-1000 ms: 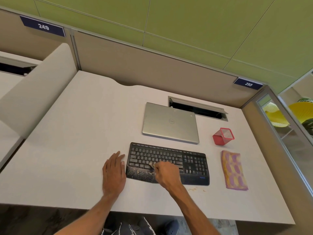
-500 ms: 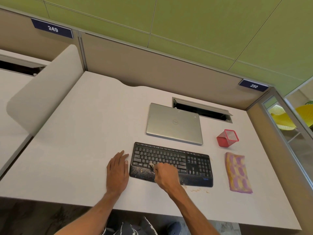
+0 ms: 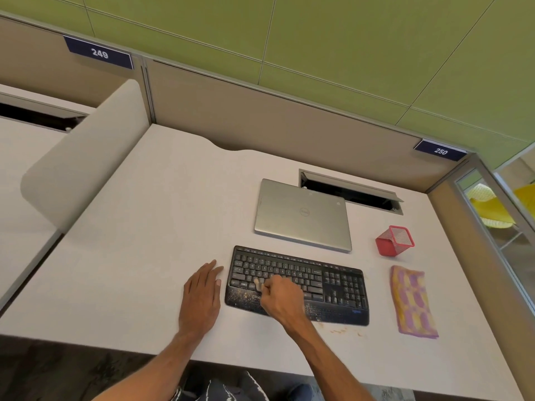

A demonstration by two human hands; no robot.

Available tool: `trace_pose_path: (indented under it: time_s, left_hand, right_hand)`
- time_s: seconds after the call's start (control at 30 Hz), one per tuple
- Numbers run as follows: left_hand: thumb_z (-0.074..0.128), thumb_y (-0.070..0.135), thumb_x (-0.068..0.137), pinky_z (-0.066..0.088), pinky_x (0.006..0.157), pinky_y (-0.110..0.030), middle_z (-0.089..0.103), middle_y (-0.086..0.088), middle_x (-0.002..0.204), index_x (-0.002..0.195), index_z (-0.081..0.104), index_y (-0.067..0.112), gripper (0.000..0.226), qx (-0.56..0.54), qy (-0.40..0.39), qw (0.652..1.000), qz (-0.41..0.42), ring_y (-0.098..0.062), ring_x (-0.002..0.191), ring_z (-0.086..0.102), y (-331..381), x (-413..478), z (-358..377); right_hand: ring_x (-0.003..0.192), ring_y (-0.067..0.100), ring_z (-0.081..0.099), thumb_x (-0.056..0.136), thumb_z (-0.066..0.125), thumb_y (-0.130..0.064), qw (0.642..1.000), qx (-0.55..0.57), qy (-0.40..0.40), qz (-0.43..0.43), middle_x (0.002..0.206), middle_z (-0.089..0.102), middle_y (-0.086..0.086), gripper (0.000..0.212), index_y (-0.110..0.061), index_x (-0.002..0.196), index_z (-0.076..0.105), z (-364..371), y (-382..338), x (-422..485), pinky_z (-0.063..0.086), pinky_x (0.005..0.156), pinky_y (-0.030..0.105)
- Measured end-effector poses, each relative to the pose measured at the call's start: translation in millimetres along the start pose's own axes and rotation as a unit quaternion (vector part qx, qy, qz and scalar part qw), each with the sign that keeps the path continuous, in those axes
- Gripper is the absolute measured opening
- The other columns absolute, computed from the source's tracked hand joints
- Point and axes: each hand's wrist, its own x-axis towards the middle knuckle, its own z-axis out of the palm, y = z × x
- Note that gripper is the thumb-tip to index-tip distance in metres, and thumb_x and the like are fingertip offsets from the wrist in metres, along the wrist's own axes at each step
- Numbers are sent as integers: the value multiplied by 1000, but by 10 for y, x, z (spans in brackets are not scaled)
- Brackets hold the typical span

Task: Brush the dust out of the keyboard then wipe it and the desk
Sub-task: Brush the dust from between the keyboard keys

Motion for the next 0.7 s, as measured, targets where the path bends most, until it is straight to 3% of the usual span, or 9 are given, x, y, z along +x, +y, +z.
trace_pose_path:
  time_s: [0.1, 0.23, 0.33, 0.43, 0.53, 0.63, 0.7]
  left_hand:
    - [33, 33, 116, 31, 128, -36, 48, 8, 165, 153, 58, 28, 45, 0, 3, 1000, -3, -14, 156, 41, 10, 3, 0]
    - [35, 31, 115, 33, 126, -37, 50, 9, 163, 150, 59, 29, 43, 2, 4, 1000, -7, -13, 154, 43, 34, 13, -10]
    - [35, 31, 115, 33, 126, -37, 50, 10, 163, 150, 59, 29, 43, 2, 3, 1000, -11, -13, 154, 43, 39, 7, -9]
    - [35, 31, 115, 34, 125, -38, 51, 10, 163, 149, 60, 29, 43, 2, 3, 1000, -13, -14, 154, 44, 46, 19, -8]
    - [34, 32, 115, 34, 125, -38, 51, 9, 162, 149, 60, 28, 43, 4, 1, 1000, -14, -14, 154, 44, 45, 18, -15]
    - [34, 32, 115, 35, 125, -38, 51, 9, 163, 150, 59, 29, 43, 7, -1, 1000, -11, -14, 154, 44, 44, 20, -15]
    - [34, 31, 115, 36, 125, -39, 51, 9, 162, 149, 59, 29, 42, 6, 0, 1000, -11, -15, 154, 44, 45, 16, -24]
  right_hand:
    - [49, 3, 52, 96, 61, -26, 1000, 10, -23, 7, 66, 68, -9, 20, -19, 86, 77, -50, 0, 21, 48, 53, 22]
    - [46, 1, 47, 100, 60, -25, 999, 34, 13, 19, 74, 72, -11, 19, -23, 92, 77, -127, -5, 90, 36, 47, 17]
    - [48, 2, 50, 100, 60, -26, 1000, 16, -3, 17, 71, 69, -11, 19, -21, 95, 78, -75, -10, 85, 42, 48, 19]
    - [53, 7, 58, 97, 61, -28, 999, 0, -34, 11, 69, 71, -6, 21, -18, 87, 77, -41, -18, 56, 57, 59, 26]
    - [52, 7, 58, 95, 61, -28, 999, 1, -46, 1, 74, 76, -5, 23, -16, 83, 76, -67, -7, 72, 58, 60, 26]
    - [48, 4, 51, 99, 58, -26, 1000, 16, -6, 13, 73, 74, -7, 22, -21, 92, 77, -106, 24, 99, 44, 46, 20]
    - [49, 4, 51, 101, 58, -29, 1000, 15, -1, 9, 73, 72, -7, 21, -22, 97, 77, -88, 28, 97, 42, 46, 20]
